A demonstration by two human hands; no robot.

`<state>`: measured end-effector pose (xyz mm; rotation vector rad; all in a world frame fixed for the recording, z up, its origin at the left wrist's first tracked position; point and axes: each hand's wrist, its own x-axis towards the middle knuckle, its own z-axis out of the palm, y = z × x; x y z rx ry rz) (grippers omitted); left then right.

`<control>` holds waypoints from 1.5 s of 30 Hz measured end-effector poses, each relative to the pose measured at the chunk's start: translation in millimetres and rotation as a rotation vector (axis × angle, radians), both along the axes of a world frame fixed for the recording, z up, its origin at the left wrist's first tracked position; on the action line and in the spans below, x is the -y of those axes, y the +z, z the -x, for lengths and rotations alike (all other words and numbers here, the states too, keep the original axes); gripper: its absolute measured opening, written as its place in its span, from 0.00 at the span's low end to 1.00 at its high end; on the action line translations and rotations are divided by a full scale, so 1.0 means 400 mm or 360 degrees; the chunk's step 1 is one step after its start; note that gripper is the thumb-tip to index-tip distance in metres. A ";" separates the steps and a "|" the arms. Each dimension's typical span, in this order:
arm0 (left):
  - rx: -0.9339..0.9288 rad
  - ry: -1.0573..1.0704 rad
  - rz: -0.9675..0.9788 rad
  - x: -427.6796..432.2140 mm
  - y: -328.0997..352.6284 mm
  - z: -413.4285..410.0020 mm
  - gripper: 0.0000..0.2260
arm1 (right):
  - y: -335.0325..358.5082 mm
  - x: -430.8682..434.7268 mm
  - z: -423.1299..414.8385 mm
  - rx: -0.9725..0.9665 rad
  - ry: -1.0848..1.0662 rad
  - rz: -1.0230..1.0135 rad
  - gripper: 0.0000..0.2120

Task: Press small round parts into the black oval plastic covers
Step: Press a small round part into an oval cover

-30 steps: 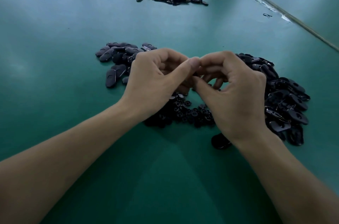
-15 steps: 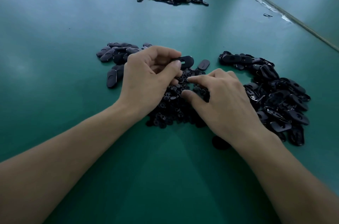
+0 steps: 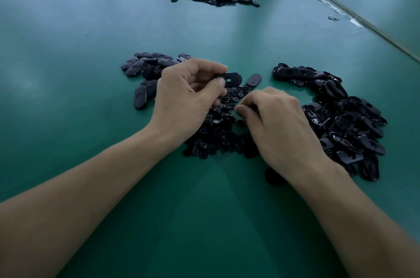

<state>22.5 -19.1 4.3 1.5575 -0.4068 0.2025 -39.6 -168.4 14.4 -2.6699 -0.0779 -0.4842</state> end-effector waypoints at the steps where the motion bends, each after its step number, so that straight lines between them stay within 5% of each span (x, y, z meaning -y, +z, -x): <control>1: -0.0004 0.0001 0.0001 -0.001 0.000 0.000 0.08 | 0.001 0.000 0.000 0.0048 -0.0004 -0.0072 0.09; 10: -0.0005 -0.0035 -0.0053 -0.002 0.001 0.004 0.10 | 0.013 -0.007 0.004 0.0375 0.0037 -0.0548 0.00; 16: 0.0031 -0.0076 -0.0159 -0.003 0.004 0.008 0.11 | 0.020 -0.001 0.002 0.0428 -0.0002 -0.0835 0.07; 45: 0.0168 -0.0237 -0.0195 0.005 0.001 0.019 0.11 | 0.014 0.005 -0.004 0.0201 0.0073 -0.1032 0.09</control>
